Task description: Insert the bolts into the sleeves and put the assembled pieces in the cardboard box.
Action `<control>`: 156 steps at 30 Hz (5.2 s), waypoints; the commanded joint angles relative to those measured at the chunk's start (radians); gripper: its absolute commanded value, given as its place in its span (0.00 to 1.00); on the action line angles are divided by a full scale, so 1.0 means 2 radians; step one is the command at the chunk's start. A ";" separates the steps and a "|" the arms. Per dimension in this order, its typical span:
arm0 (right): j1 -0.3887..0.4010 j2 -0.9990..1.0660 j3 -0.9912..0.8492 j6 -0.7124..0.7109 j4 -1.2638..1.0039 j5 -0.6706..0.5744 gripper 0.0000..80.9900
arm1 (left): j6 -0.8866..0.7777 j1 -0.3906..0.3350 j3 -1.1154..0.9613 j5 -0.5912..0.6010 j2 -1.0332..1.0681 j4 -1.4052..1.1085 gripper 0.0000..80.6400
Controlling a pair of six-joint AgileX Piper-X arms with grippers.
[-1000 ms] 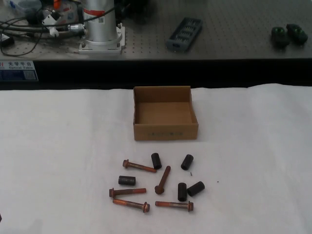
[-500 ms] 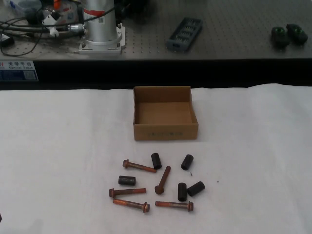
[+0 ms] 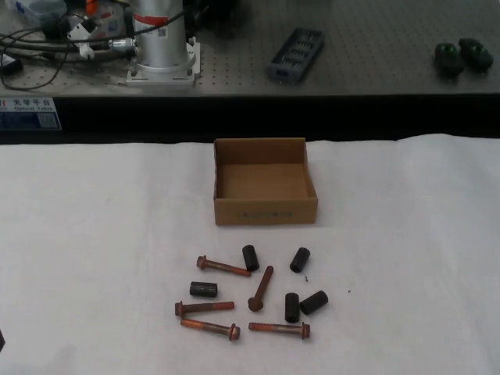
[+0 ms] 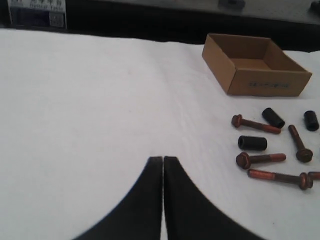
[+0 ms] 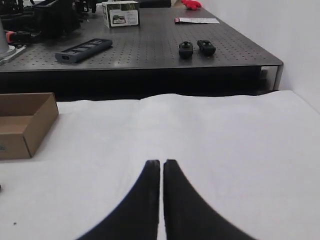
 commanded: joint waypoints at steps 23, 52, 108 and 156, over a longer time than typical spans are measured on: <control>0.079 0.552 -0.458 -0.234 0.207 -0.203 0.03 | 0.040 0.000 -0.302 0.097 0.332 0.082 0.01; 0.303 0.954 -0.658 -0.483 0.366 -0.048 0.02 | 0.044 0.000 -0.315 0.097 0.349 0.140 0.01; 0.337 1.000 -0.658 -0.356 0.400 -0.054 0.03 | 0.200 -0.007 -0.313 0.217 0.349 0.177 0.01; 0.186 0.314 -0.373 -0.077 0.337 -0.045 0.03 | 0.508 -0.306 -0.610 0.034 0.849 0.268 0.01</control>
